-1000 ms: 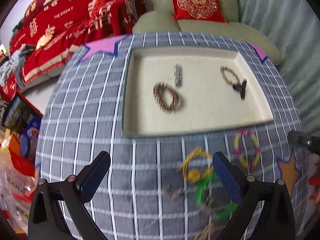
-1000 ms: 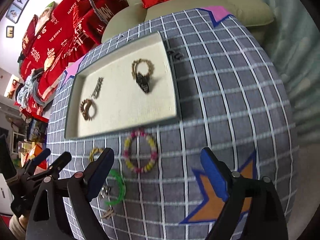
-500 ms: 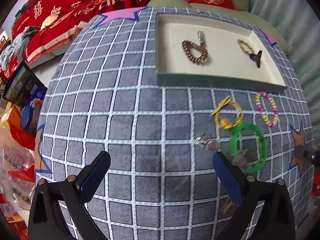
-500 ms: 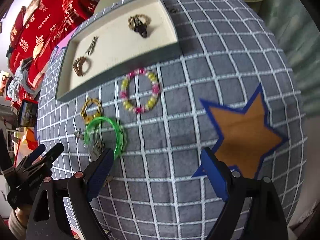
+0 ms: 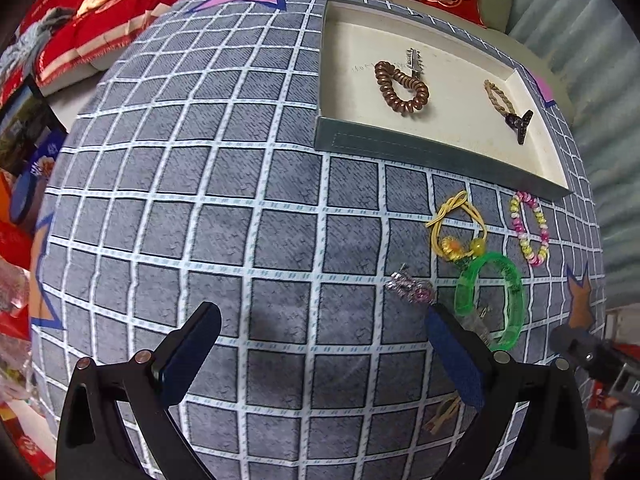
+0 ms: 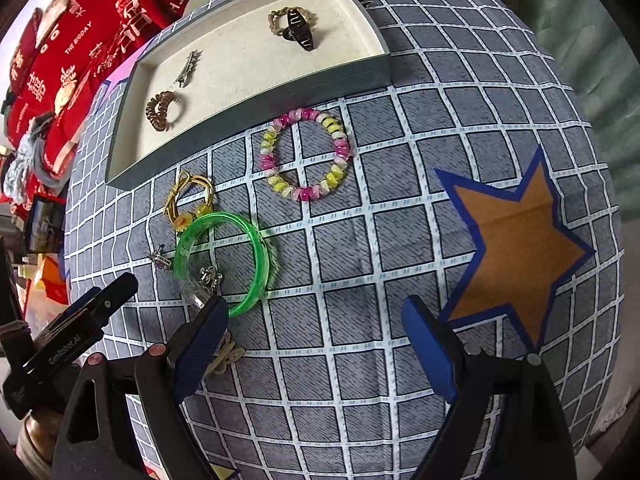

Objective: Organize jewelry

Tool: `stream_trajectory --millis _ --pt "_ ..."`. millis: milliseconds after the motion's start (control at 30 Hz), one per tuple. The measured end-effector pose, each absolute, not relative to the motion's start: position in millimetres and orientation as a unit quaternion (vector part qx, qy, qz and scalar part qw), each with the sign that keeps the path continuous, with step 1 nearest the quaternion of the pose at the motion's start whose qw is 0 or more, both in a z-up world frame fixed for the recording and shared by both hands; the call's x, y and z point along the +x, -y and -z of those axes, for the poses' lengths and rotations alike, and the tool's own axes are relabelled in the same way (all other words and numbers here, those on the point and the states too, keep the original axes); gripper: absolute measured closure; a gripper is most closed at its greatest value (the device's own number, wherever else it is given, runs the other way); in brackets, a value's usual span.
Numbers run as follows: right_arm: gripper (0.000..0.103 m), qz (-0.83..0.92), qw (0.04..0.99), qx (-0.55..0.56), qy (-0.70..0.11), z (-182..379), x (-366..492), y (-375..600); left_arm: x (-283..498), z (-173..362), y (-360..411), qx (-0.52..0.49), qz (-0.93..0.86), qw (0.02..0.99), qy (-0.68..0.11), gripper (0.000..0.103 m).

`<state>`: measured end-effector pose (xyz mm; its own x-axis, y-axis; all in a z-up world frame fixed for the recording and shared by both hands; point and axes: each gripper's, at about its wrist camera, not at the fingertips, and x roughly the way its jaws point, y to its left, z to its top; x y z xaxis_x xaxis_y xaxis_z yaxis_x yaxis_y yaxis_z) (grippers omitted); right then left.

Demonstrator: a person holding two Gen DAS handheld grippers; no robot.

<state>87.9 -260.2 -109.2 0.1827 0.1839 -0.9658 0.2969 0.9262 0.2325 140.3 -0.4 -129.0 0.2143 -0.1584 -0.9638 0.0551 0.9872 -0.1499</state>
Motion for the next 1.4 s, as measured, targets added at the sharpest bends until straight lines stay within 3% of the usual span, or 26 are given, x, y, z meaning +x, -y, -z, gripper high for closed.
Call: stream_trajectory --millis 567,667,733,833,1000,1100,1167,1400 --pt "0.014 0.052 0.752 0.157 -0.638 122 100 246 163 152 29 -0.032 0.061 0.773 -0.631 0.000" --pt "0.018 0.051 0.753 0.144 -0.640 126 105 241 168 156 38 -0.016 0.056 0.775 -0.629 0.000" --pt "0.028 0.054 0.752 0.135 -0.643 129 108 239 172 158 46 -0.004 0.052 0.776 -0.628 0.000" --pt "0.034 0.052 0.750 0.126 -0.647 134 111 238 172 161 54 0.014 0.050 0.778 -0.626 0.000" --pt "0.038 0.049 0.760 0.080 -0.643 134 118 225 159 167 56 0.030 0.049 0.782 -0.621 0.000" --pt "0.041 0.047 0.762 0.059 -0.643 135 121 218 156 163 61 0.034 0.057 0.787 -0.613 0.008" --pt "0.043 0.047 0.763 0.048 -0.643 135 122 215 156 156 69 0.037 0.064 0.791 -0.607 0.020" --pt "0.062 0.036 0.767 0.018 -0.640 139 118 194 156 144 90 0.045 0.093 0.798 -0.593 0.036"
